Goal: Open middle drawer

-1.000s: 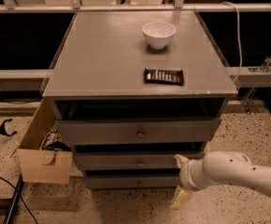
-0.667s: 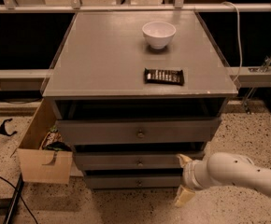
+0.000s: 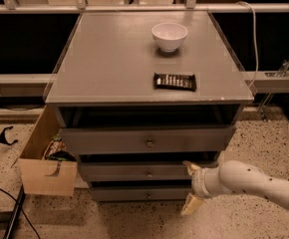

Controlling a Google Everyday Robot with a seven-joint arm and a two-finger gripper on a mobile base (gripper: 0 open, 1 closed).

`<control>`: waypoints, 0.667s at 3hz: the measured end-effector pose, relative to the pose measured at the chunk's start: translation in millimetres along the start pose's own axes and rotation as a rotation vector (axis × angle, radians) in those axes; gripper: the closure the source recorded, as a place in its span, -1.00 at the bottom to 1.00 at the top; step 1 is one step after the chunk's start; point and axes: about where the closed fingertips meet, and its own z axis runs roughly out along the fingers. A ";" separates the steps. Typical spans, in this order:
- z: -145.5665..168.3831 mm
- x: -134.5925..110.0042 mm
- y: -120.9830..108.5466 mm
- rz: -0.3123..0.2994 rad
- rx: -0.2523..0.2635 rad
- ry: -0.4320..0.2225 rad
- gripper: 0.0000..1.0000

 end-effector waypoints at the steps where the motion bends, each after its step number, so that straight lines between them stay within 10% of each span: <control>1: 12.6 -2.2 -8.7 -0.034 0.002 -0.016 -1.00; 2: 27.7 -2.2 -14.5 -0.054 -0.002 -0.024 -1.00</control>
Offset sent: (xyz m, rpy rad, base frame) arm 0.0354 0.0188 -0.0290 0.0071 -0.0420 0.0722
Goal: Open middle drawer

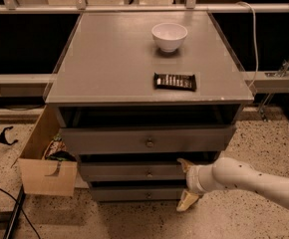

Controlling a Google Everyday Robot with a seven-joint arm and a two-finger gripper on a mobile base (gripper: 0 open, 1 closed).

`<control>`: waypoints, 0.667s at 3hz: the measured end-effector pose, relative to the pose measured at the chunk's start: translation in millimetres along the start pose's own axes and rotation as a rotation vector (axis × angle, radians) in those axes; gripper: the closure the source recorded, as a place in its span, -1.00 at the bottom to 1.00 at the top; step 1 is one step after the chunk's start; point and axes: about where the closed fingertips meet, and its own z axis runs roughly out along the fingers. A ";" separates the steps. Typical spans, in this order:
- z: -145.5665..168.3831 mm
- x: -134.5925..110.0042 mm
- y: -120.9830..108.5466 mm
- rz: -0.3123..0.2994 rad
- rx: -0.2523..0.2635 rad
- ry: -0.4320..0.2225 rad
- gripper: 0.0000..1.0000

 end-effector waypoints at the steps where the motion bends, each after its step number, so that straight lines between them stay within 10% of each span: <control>1: 17.6 3.5 -6.1 -0.009 -0.005 0.006 -1.00; 2: 32.2 7.9 -12.2 -0.008 -0.006 0.011 -1.00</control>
Offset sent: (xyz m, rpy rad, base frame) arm 0.0356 0.0093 -0.0394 -0.0217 -0.0008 0.0005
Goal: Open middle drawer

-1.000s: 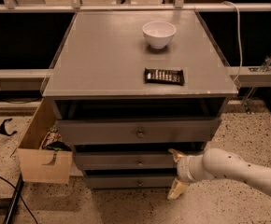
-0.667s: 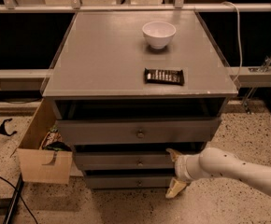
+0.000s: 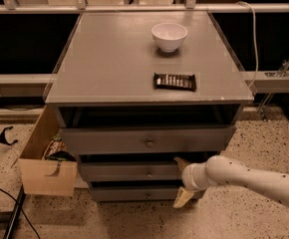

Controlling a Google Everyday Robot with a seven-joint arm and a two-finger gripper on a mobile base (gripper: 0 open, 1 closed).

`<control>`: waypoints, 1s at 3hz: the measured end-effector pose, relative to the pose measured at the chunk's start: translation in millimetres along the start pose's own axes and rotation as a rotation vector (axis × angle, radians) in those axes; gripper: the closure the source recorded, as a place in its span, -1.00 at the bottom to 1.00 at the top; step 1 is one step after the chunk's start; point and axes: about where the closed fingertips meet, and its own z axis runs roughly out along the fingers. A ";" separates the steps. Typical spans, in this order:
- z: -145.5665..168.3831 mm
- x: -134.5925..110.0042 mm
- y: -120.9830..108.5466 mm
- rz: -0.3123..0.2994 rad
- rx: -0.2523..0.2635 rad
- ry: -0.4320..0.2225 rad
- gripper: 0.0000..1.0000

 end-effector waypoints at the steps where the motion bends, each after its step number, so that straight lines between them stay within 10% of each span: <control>1: 9.2 2.7 -9.1 0.000 0.017 -0.009 -1.00; 3: 20.8 4.7 -28.5 -0.014 0.052 -0.030 -1.00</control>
Offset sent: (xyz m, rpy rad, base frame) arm 0.0410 -0.0004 -0.0042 0.0408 -0.0837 -0.0113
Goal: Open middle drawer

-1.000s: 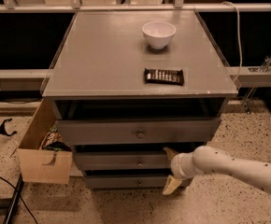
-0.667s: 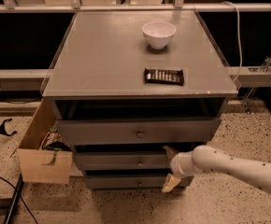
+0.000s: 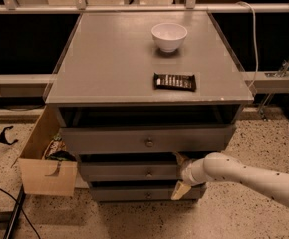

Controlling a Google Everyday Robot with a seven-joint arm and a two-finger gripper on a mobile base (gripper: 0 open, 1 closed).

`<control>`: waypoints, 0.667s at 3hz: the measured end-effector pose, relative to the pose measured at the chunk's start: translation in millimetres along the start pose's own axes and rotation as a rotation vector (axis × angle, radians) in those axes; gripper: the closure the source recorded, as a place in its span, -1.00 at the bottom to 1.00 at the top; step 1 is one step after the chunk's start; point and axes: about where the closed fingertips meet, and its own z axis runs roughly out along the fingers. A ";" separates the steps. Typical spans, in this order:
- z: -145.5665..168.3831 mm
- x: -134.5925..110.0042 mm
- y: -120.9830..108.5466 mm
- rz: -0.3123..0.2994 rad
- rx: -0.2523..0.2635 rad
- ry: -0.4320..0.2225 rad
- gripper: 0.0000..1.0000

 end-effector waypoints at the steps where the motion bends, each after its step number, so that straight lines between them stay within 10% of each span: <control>1: 10.6 5.9 -1.8 -0.006 -0.011 0.035 -1.00; 2: 18.3 15.7 0.2 -0.012 -0.024 0.095 -1.00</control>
Offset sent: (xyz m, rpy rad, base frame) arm 0.0087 -0.0160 -0.0380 -0.1848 0.0476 -0.0348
